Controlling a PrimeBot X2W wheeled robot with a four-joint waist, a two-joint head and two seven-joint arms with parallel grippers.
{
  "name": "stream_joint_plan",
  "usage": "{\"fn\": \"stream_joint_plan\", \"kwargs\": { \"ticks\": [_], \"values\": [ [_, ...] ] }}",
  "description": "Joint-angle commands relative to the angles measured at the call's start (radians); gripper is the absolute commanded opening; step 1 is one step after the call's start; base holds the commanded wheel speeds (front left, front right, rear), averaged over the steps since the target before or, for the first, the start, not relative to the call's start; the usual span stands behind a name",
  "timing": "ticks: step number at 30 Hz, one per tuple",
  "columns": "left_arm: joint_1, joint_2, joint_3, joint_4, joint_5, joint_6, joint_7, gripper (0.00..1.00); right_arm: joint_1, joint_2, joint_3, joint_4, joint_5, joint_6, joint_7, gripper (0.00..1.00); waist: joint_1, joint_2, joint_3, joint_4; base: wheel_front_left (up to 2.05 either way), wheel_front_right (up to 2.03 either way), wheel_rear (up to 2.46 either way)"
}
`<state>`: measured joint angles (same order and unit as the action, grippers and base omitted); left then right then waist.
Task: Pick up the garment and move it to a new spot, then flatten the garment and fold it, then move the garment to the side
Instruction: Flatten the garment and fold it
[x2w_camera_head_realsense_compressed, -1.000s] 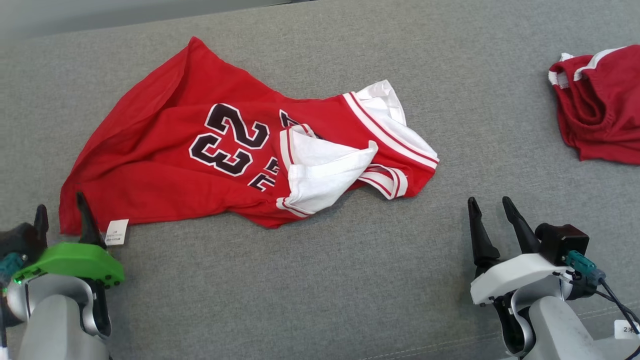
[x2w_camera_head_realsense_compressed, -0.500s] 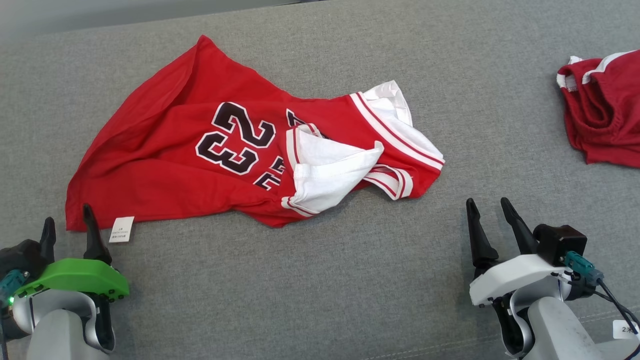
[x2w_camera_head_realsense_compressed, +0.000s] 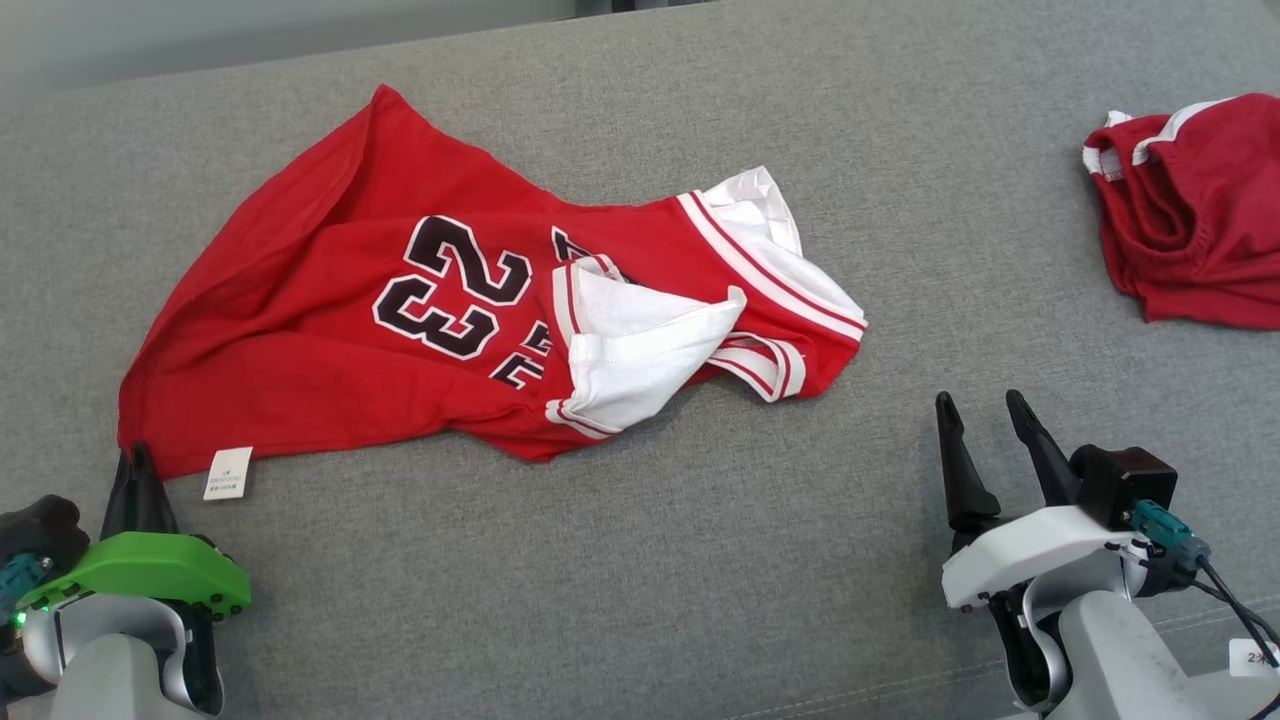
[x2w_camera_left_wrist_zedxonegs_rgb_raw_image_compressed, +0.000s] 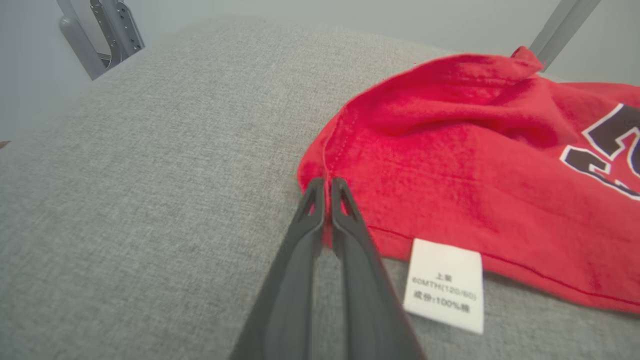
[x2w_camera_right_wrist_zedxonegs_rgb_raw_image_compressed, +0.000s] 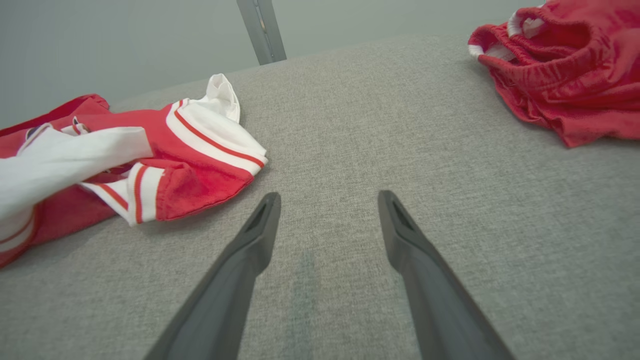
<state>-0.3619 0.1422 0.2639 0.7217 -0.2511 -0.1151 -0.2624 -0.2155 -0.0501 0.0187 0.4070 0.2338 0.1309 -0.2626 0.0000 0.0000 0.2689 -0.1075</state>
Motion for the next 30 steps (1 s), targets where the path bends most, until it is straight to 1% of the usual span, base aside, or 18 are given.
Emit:
{"fn": "stream_joint_plan", "kwargs": {
  "ticks": [1, 12, 16, 19, 21, 24, 27, 30],
  "values": [
    [-0.003, -0.002, 0.004, -0.001, 0.007, -0.006, -0.003, 0.0, 0.005, -0.002, -0.004, -0.006, -0.009, 0.0, -0.003, 1.0, 0.0, 0.0, -0.011, 0.0, 0.0, 0.0, 0.0],
    [0.102, -0.037, 0.001, -0.037, -0.014, -0.015, -0.003, 0.0, 0.037, -0.002, 0.001, -0.013, -0.016, 0.0, -0.003, 1.0, 0.0, 0.0, -0.107, 0.014, 0.0, 0.0, 0.0],
    [0.131, -0.043, -0.028, -0.04, -0.042, -0.016, -0.003, 0.0, 0.054, -0.002, 0.006, -0.001, -0.01, 0.0, -0.003, 1.0, 0.0, 0.0, -0.144, 0.019, 0.0, 0.0, 0.0],
    [0.169, -0.041, -0.077, -0.024, -0.106, -0.016, -0.003, 0.0, 0.067, -0.002, 0.008, 0.011, -0.007, 0.0, -0.003, 1.0, 0.0, 0.0, -0.186, 0.027, 0.0, 0.0, 0.0],
    [0.192, -0.031, -0.134, -0.017, -0.163, -0.016, -0.001, 0.0, 0.081, -0.002, 0.009, 0.022, -0.003, 0.0, -0.003, 1.0, 0.0, 0.0, -0.214, 0.032, 0.0, 0.0, 0.0],
    [0.233, 0.007, -0.223, -0.027, -0.257, -0.016, 0.015, 0.0, 0.099, -0.002, 0.011, 0.03, 0.0, 0.0, -0.003, 1.0, 0.0, 0.0, -0.247, 0.038, 0.0, 0.0, 0.0],
    [0.264, 0.044, -0.283, -0.033, -0.334, -0.016, 0.031, 0.0, 0.107, -0.002, 0.01, 0.032, 0.003, 0.0, -0.003, 1.0, 0.0, 0.0, -0.26, 0.043, 0.0, 0.0, 0.0],
    [0.284, 0.08, -0.321, -0.033, -0.397, -0.016, 0.038, 0.0, 0.109, -0.002, 0.009, 0.036, 0.005, 0.0, -0.003, 1.0, 0.0, 0.0, -0.268, 0.046, 0.0, 0.0, 0.0]
  ]
}}
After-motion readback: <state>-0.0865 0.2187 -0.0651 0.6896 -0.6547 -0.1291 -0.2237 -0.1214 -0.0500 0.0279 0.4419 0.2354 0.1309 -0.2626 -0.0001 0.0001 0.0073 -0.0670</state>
